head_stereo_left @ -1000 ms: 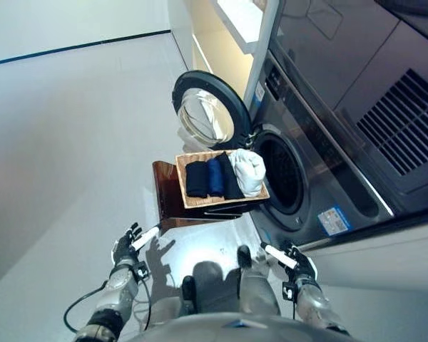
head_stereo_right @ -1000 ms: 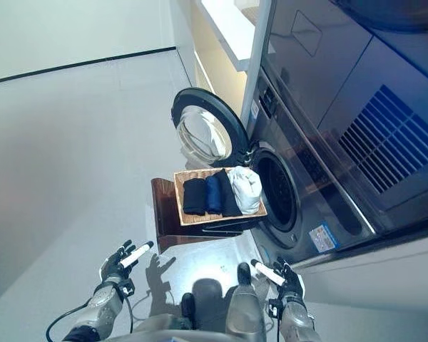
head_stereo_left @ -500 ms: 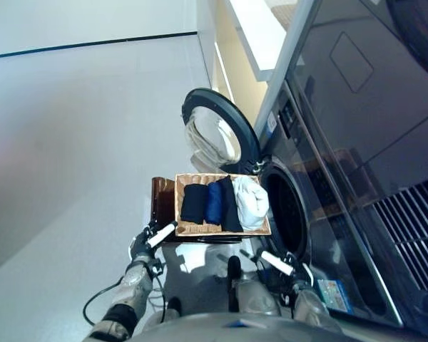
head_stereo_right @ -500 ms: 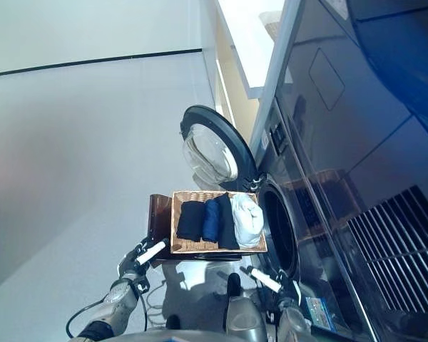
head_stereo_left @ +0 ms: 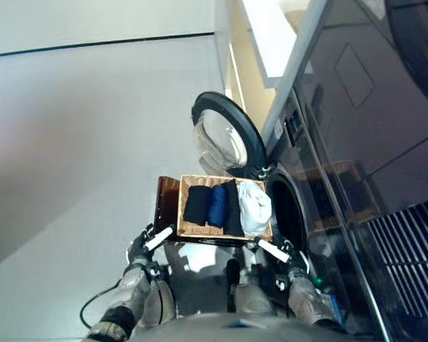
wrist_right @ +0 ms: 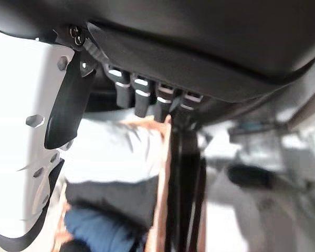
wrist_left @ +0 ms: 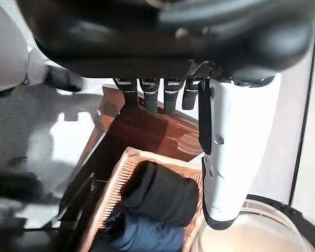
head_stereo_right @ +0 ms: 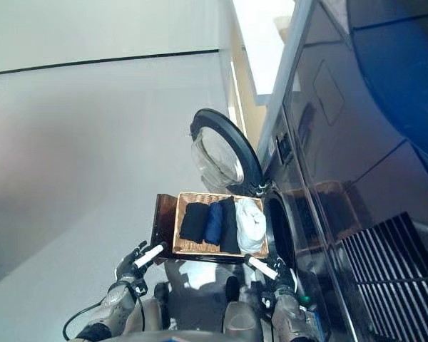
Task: Pick up the clothes and place them into the washing machine
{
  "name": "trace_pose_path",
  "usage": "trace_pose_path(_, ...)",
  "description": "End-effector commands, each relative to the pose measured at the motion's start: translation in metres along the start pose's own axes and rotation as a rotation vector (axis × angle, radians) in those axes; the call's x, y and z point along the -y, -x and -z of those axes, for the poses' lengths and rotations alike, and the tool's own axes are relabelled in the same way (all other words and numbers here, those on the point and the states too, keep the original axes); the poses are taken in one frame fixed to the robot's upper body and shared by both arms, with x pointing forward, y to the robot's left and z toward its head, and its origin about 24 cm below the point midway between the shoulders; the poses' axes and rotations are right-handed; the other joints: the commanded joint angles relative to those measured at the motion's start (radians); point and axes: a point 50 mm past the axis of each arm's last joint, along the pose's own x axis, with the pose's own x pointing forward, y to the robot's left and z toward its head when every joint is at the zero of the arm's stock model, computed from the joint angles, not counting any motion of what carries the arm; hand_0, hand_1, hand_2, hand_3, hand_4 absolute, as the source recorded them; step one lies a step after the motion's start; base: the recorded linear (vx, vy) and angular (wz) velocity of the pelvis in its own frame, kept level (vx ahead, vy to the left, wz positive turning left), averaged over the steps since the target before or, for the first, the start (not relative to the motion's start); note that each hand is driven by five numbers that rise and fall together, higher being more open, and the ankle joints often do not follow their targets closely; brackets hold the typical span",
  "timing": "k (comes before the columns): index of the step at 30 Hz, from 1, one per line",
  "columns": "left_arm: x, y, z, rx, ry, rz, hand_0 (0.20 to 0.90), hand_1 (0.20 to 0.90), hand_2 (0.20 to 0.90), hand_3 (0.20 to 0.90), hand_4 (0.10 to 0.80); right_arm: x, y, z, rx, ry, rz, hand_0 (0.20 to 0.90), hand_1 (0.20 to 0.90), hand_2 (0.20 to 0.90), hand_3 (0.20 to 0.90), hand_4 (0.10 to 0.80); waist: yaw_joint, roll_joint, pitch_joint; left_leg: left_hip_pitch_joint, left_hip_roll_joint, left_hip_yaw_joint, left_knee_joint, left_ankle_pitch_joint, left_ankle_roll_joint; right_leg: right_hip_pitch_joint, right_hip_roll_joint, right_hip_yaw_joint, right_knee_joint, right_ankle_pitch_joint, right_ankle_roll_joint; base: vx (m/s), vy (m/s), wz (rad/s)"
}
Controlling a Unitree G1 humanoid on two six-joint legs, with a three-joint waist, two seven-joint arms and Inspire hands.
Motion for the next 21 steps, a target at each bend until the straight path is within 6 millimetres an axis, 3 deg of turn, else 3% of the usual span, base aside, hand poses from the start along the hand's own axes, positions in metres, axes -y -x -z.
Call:
trace_pose_path(1, -0.018, -0.001, -0.033, 0.153, -0.027, -0.018, 0.900, 0.900, 0.900, 0.900, 0.800, 0.025, -0.004, -0.026, 0.108, -0.003, 0.064, 0.900, 0.900, 0.900, 0.900, 0.800, 0.025, -0.085, -0.061, -0.083, -0.093, 0.032, 0.047, 0.145, -0.016, 0.215, -0.141, 0.067, -0.200, 0.073, 0.122, 0.275, 0.219, -0.88)
trace_pose_path(6, -0.015, -0.001, -0.039, 0.178, -0.037, -0.002, 0.900, 0.900, 0.900, 0.900, 0.800, 0.022, -0.004, -0.026, 0.114, -0.031, 0.065, 0.900, 0.900, 0.900, 0.900, 0.800, 0.017, -0.088, -0.072, -0.061, -0.133, 0.062, 0.054, 0.116, 0.012, 0.210, -0.192, 0.084, -0.189, 0.083, 0.149, 0.112, 0.160, -0.42)
trace_pose_path(8, -0.018, -0.001, -0.052, 0.228, -0.037, -0.007, 0.900, 0.900, 0.900, 0.900, 0.800, 0.014, -0.006, -0.036, 0.148, -0.039, 0.047, 0.900, 0.900, 0.900, 0.900, 0.800, 0.022, -0.098, -0.074, -0.070, -0.159, 0.096, 0.068, 0.081, 0.039, 0.177, -0.236, 0.103, -0.170, 0.104, 0.176, 0.040, 0.197, -0.15)
trace_pose_path(11, -0.021, -0.001, -0.060, 0.259, -0.032, -0.028, 0.900, 0.900, 0.900, 0.900, 0.800, 0.007, -0.007, -0.049, 0.192, -0.048, 0.032, 0.900, 0.900, 0.900, 0.900, 0.800, 0.028, -0.101, -0.070, -0.076, -0.187, 0.112, 0.081, 0.042, 0.070, 0.121, -0.267, 0.115, -0.094, 0.117, 0.192, 0.022, 0.191, -0.25)
trace_pose_path(13, -0.023, 0.000, -0.064, 0.272, -0.030, -0.030, 0.900, 0.900, 0.900, 0.900, 0.800, 0.004, -0.008, -0.056, 0.216, -0.043, 0.020, 0.900, 0.900, 0.900, 0.900, 0.800, 0.033, -0.098, -0.051, -0.081, -0.211, 0.123, 0.104, 0.011, 0.103, 0.058, -0.290, 0.110, 0.022, 0.164, 0.194, -0.008, 0.173, -0.21)
trace_pose_path(15, -0.025, 0.002, -0.066, 0.281, -0.025, -0.024, 0.900, 0.900, 0.900, 0.900, 0.800, 0.001, -0.008, -0.063, 0.242, -0.030, 0.003, 0.900, 0.900, 0.900, 0.900, 0.800, 0.031, -0.092, -0.025, -0.063, -0.225, 0.133, 0.105, -0.005, 0.123, -0.007, -0.305, 0.081, 0.109, 0.210, 0.177, -0.044, 0.132, -0.47)
trace_pose_path(18, -0.026, 0.002, -0.069, 0.290, -0.007, -0.029, 0.900, 0.900, 0.900, 0.900, 0.800, 0.000, -0.008, -0.073, 0.276, -0.034, 0.009, 0.900, 0.900, 0.900, 0.900, 0.800, 0.026, -0.093, 0.002, -0.051, -0.219, 0.134, 0.111, -0.026, 0.111, -0.065, -0.355, 0.021, 0.052, 0.240, 0.181, -0.023, -0.061, -0.16)
trace_pose_path(21, -0.026, 0.001, -0.078, 0.321, 0.013, -0.045, 0.900, 0.900, 0.900, 0.900, 0.800, -0.002, -0.008, -0.090, 0.334, -0.046, 0.020, 0.900, 0.900, 0.900, 0.900, 0.800, -0.006, -0.108, 0.038, -0.062, -0.196, 0.093, 0.142, -0.048, 0.072, -0.133, -0.397, 0.036, -0.113, 0.297, 0.206, 0.031, -0.219, -0.07)
